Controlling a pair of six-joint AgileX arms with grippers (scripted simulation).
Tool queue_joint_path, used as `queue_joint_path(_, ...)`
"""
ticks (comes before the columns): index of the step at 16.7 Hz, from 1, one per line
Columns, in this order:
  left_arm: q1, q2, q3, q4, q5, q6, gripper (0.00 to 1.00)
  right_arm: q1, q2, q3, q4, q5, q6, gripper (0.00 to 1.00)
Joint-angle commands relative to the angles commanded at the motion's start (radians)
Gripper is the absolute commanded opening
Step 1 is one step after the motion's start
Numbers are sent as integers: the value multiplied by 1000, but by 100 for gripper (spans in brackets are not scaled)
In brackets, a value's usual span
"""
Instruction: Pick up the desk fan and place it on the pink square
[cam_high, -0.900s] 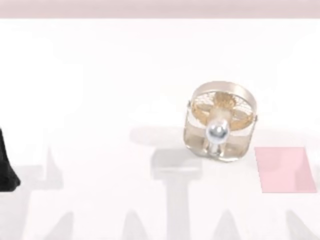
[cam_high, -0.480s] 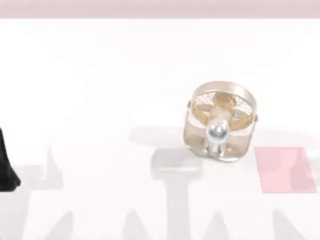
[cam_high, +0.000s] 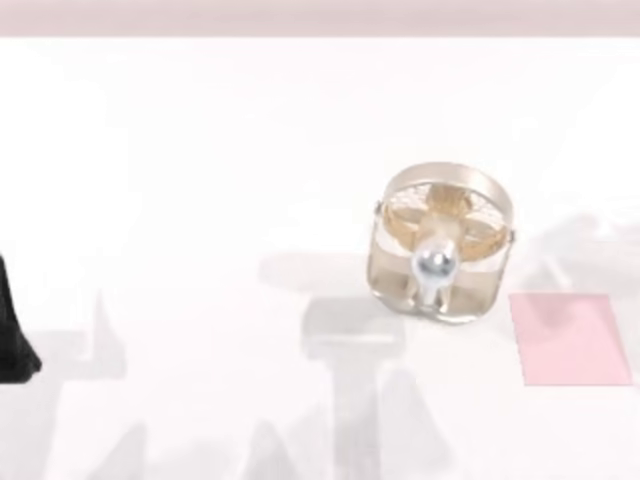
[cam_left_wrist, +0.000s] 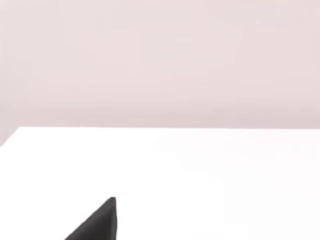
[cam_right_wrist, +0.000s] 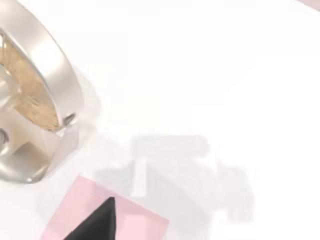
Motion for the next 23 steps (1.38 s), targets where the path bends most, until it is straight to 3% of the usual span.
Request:
queue_joint_path(8, 0, 0, 0, 0, 0, 0, 100, 181, 870, 915, -606, 7, -275, 100)
queue_joint_path(13, 0, 0, 0, 0, 0, 0, 100, 263, 1275, 1356, -885, 7, -401, 100)
queue_joint_path(17, 0, 0, 0, 0, 0, 0, 100, 299, 1437, 1541, -1006, 5, -456, 100)
queue_joint_path(23, 0, 0, 0, 0, 0, 0, 100, 305, 1461, 1571, -1027, 4, -465, 100)
